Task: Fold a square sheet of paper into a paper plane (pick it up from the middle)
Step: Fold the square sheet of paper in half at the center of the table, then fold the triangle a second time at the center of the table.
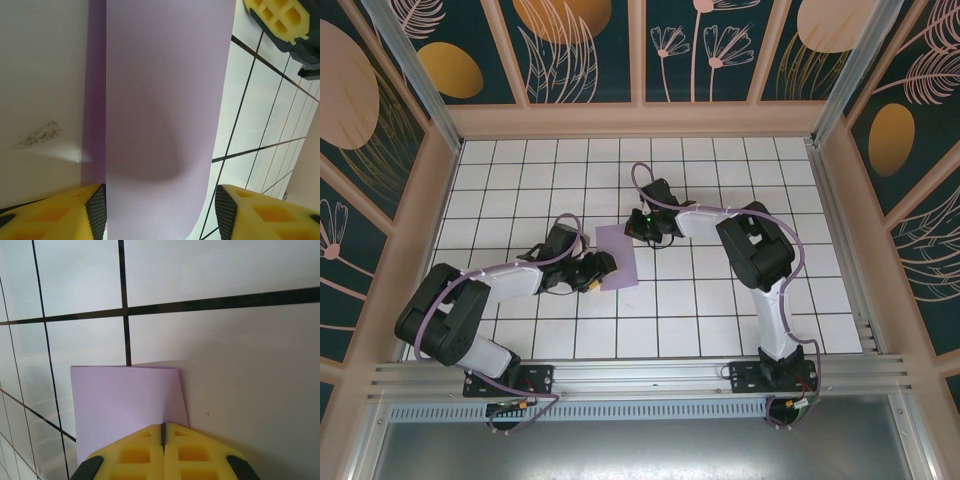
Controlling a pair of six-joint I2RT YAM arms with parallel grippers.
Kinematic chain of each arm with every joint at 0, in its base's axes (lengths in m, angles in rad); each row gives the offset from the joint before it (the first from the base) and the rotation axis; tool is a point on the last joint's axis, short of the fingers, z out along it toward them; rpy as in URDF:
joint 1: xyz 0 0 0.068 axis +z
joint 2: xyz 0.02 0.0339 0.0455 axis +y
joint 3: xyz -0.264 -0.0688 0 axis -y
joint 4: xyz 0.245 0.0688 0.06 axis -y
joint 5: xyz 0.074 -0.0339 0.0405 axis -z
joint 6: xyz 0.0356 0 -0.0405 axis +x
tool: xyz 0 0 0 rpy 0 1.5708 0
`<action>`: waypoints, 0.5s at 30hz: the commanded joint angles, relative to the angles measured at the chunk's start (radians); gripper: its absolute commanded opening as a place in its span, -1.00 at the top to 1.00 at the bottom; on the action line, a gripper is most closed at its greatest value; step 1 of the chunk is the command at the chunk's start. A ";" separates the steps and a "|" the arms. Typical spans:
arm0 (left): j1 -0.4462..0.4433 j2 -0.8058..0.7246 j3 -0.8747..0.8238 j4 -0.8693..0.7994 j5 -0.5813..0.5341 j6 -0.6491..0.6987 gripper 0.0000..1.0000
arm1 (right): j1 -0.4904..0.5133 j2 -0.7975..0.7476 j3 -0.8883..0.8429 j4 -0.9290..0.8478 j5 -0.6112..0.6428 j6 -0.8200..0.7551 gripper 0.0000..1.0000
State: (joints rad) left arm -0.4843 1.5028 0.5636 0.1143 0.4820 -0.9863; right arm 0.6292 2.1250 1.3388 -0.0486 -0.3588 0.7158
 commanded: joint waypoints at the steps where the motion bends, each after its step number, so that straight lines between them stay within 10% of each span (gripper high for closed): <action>1: 0.013 -0.042 -0.049 0.108 -0.005 0.046 -0.21 | -0.015 0.026 -0.040 -0.077 0.037 -0.004 1.00; 15: 0.056 -0.031 -0.096 0.311 0.026 0.050 -0.01 | -0.016 0.016 -0.059 -0.049 -0.001 -0.005 1.00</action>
State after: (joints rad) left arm -0.4397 1.4677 0.4763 0.3603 0.4946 -0.9543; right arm 0.6231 2.1250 1.3254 -0.0238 -0.3794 0.7158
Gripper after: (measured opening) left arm 0.515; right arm 0.064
